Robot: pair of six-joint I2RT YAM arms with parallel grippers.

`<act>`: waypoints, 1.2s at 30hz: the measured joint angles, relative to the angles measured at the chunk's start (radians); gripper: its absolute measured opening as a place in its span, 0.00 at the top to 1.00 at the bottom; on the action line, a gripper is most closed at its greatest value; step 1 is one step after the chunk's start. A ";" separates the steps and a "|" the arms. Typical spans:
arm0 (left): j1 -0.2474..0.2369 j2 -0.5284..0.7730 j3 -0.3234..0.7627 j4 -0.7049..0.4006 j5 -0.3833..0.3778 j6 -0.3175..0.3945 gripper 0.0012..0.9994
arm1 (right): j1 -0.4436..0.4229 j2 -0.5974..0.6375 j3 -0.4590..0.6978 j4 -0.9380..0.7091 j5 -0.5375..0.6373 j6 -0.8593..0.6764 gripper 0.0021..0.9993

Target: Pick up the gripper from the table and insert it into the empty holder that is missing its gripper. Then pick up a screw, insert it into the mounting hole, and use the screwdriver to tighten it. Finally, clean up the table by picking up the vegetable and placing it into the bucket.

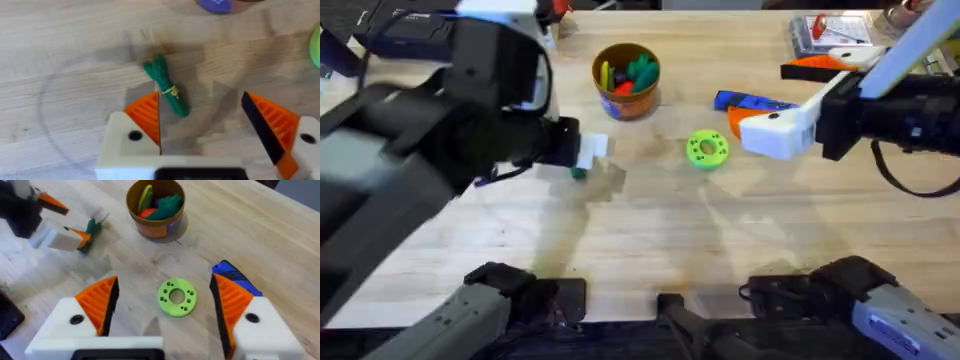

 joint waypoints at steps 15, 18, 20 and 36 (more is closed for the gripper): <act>0.000 0.330 0.026 0.049 -0.101 -0.416 0.01 | 0.000 0.002 0.000 0.000 0.000 0.000 0.01; 0.000 0.364 0.026 0.059 -0.104 -0.462 0.01 | 0.000 0.002 0.000 0.000 0.000 0.000 0.01; 0.000 0.380 0.026 0.065 -0.104 -0.480 0.01 | 0.000 0.002 0.000 0.000 0.000 0.000 0.01; 0.001 0.429 0.044 0.048 -0.115 -0.514 0.98 | 0.000 0.002 0.000 0.000 0.000 0.000 0.01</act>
